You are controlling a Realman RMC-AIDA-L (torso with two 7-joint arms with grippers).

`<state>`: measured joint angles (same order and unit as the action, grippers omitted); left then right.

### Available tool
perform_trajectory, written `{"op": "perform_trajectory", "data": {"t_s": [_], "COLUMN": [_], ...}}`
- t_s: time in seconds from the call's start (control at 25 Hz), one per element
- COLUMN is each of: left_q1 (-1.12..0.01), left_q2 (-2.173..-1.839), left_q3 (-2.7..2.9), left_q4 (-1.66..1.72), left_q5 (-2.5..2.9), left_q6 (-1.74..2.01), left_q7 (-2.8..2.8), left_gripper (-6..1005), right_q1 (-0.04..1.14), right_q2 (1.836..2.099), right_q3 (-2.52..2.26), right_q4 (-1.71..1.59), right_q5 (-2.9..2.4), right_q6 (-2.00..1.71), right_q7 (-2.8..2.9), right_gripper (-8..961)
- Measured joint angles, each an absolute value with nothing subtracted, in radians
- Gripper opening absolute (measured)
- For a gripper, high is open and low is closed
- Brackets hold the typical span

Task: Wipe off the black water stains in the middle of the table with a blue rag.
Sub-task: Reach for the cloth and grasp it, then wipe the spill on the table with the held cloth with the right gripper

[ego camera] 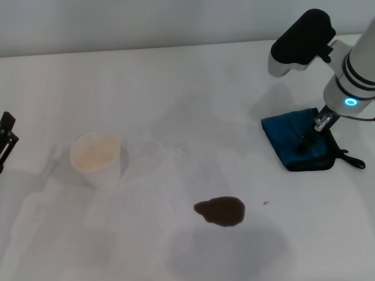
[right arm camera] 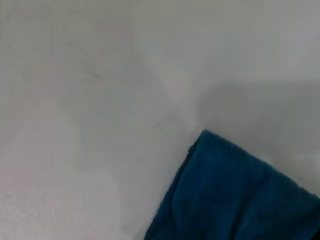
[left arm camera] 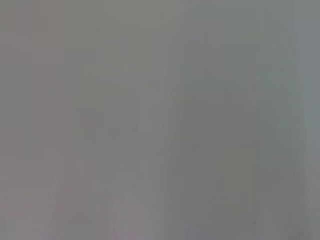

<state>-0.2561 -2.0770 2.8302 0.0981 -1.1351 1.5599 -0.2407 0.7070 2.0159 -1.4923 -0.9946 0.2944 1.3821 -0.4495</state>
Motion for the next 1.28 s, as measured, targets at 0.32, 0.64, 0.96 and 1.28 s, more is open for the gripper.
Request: {"op": "perform_trajectory", "data": {"t_s": [0.32,0.64,0.96,1.28], "left_q1": [-0.256,-0.258,-0.259,-0.256], "left_q2": [-2.077,-2.077,-2.077,-2.077], "left_q3": [2.831,2.832,2.832,2.832], "left_q4": [0.098,0.100,0.109,0.109], "left_q5": [-1.135,-1.126,-1.125,-1.124], "left_q6": [1.560,1.563,1.564,1.575], "left_q7": [-0.241,-0.240,-0.239,-0.239], "left_gripper": [872,873,872,873], "right_q1": [0.718,0.729,0.729,0.730], "right_q2": [2.015,2.014,2.014,2.014], "right_q3": [-1.493,-1.493,-1.490,-1.487], "right_q4": [-0.958,-0.940,-0.928,-0.929], "right_q5": [0.295,0.295,0.295,0.299], "right_q6": [1.377,1.375,1.382,1.389], "right_q7": [-0.466,-0.476,-0.492,-0.518], "right_gripper": [606,505,424,269]}}
